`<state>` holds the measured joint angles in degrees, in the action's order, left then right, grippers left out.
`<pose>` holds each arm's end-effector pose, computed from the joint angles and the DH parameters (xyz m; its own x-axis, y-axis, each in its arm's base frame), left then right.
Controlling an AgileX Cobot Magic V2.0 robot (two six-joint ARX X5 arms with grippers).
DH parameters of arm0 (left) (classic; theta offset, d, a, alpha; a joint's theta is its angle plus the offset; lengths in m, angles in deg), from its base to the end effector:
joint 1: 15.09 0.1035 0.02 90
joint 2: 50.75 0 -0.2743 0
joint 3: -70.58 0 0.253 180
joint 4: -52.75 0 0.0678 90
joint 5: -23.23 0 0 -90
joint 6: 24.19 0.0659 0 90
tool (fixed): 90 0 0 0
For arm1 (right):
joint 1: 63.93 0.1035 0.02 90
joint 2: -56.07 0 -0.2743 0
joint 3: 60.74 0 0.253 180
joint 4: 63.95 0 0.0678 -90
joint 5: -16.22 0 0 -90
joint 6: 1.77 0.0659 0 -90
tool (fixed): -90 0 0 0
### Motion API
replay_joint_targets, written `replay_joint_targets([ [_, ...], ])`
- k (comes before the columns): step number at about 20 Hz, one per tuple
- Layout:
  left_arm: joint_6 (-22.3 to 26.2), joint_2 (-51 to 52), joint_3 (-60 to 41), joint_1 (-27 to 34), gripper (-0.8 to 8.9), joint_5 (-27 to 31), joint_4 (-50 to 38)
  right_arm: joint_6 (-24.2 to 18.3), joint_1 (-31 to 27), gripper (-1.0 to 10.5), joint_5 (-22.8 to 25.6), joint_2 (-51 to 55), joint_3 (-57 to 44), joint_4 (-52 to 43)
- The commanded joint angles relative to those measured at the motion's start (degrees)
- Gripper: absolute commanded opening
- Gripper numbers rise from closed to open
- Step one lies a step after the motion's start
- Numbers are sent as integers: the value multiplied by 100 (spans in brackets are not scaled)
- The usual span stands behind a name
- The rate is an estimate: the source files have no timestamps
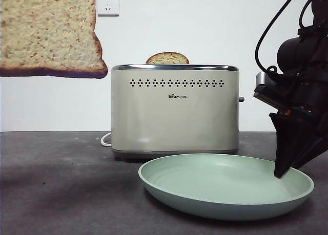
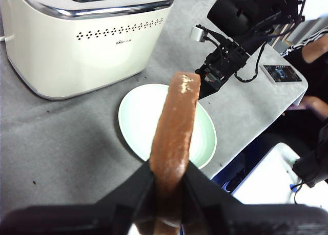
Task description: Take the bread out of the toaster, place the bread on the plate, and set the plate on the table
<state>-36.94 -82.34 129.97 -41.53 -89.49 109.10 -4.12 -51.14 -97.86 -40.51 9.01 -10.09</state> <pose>0.0989 -0.0776 0.3037 0.5535 -0.7066 -0.4408 0.6024 0.7052 -0.3739 0.2846 0.0922 0.1355 0.0537 0.4306 -0.9010 -0.3057 0.8660 0.3957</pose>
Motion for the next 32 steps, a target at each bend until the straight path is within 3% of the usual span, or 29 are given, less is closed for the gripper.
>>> replay_joint_targets([
  [1, -131, 22, -31, -22, -8, -74, -157, 42, 39, -17, 2, 20, -77, -68],
  [5, -564, 22, -31, -20, -8, -564, -448, 243, 317, -18, 2, 667, -74, -79],
  [9, -992, -48, -31, -20, -9, -734, -920, 535, 984, -18, 22, 1416, -74, -136],
  [17, -651, -1274, -31, -20, -9, -787, -883, 1353, 2444, -18, 275, 1818, -74, -1104],
  [20, -490, -1838, -31, -20, -9, -780, -907, 1397, 2608, -17, 490, 1818, -74, -1143],
  [26, -391, -2822, -31, -20, 5, -732, -1008, 1388, 2627, -17, 468, 1818, -74, -1141],
  [27, -396, -2922, -31, -20, 68, -730, -1003, 1386, 2627, -17, 457, 1818, -74, -1141],
  [30, -393, -2986, -31, -22, 485, -581, -1036, 1388, 2627, -17, 450, 1818, -74, -1110],
  [32, -393, -2983, -7, -22, 484, -590, -1060, 1388, 2627, -17, 450, 1818, -74, -1062],
])
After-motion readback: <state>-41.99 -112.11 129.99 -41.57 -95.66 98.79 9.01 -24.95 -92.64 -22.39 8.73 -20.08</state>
